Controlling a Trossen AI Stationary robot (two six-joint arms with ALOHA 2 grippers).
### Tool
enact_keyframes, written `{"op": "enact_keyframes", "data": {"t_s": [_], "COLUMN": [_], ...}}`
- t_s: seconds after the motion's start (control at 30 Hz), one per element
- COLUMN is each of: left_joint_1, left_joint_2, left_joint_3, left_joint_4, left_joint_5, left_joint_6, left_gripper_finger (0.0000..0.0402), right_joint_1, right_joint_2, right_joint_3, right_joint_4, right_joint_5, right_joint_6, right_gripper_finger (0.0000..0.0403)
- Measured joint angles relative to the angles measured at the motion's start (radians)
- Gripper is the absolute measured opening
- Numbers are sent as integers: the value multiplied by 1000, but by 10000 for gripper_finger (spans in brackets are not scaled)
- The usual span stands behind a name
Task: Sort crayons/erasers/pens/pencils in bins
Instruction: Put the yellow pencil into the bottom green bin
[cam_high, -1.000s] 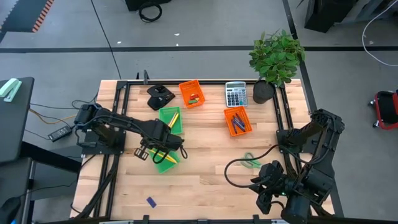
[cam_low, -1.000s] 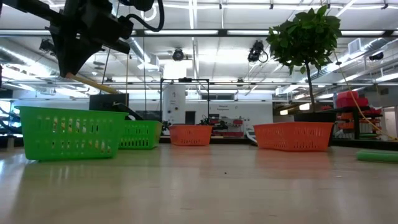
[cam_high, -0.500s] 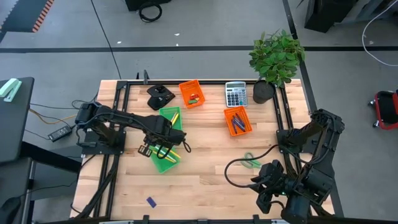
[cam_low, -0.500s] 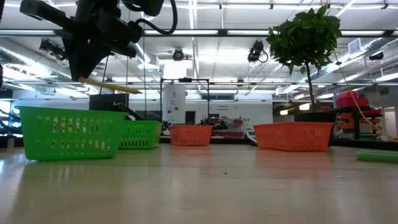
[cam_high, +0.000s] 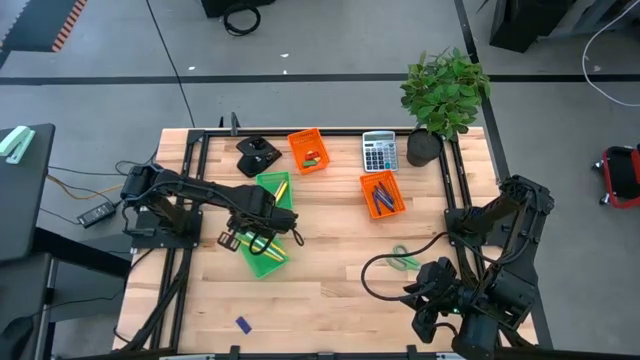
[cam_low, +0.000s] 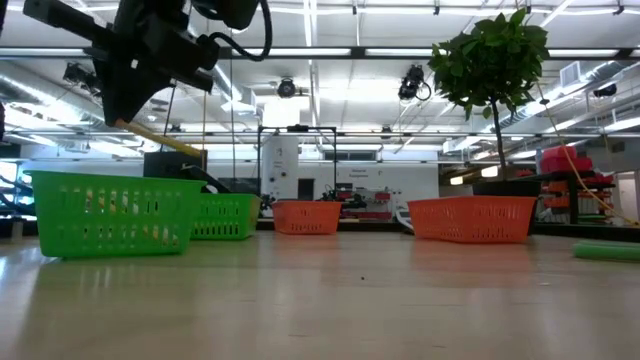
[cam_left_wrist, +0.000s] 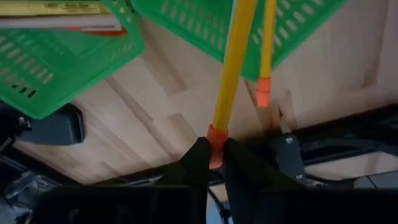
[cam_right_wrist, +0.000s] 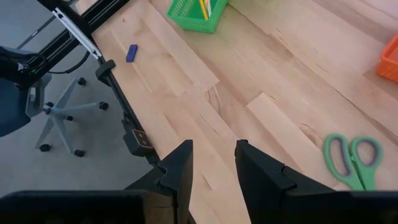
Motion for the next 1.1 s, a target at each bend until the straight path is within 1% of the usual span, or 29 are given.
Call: {"op": "enact_keyframes", "data": {"t_s": [0.2,0.4,0.5,0.73,0.83,0.97,1.1], "left_joint_1": [3,16,7,8,8,7,7], "left_joint_2": [-40,-39,-39,-38,-38,-38,-38], "left_joint_3": [-27,-137,-167,-174,-174,-174,-174], "left_joint_4": [-1,-1,8,66,72,115,132], "left_joint_5": [-18,-15,-12,-8,15,79,86], "left_joint_6": [-29,-36,-66,-113,-114,-115,-107], "left_gripper_finger": [39,44,47,42,48,54,52], "right_joint_1": [0,-9,-13,-41,-52,-62,-76], "right_joint_2": [0,0,0,0,0,0,0], "right_joint_3": [0,0,0,0,0,0,0], "right_joint_4": [0,0,-1,0,0,0,0], "right_joint_5": [0,0,0,-1,-6,-8,-7], "right_joint_6": [-8,-35,-40,-51,-68,-116,-127], "right_gripper_finger": [127,127,127,127,127,127,127]}}
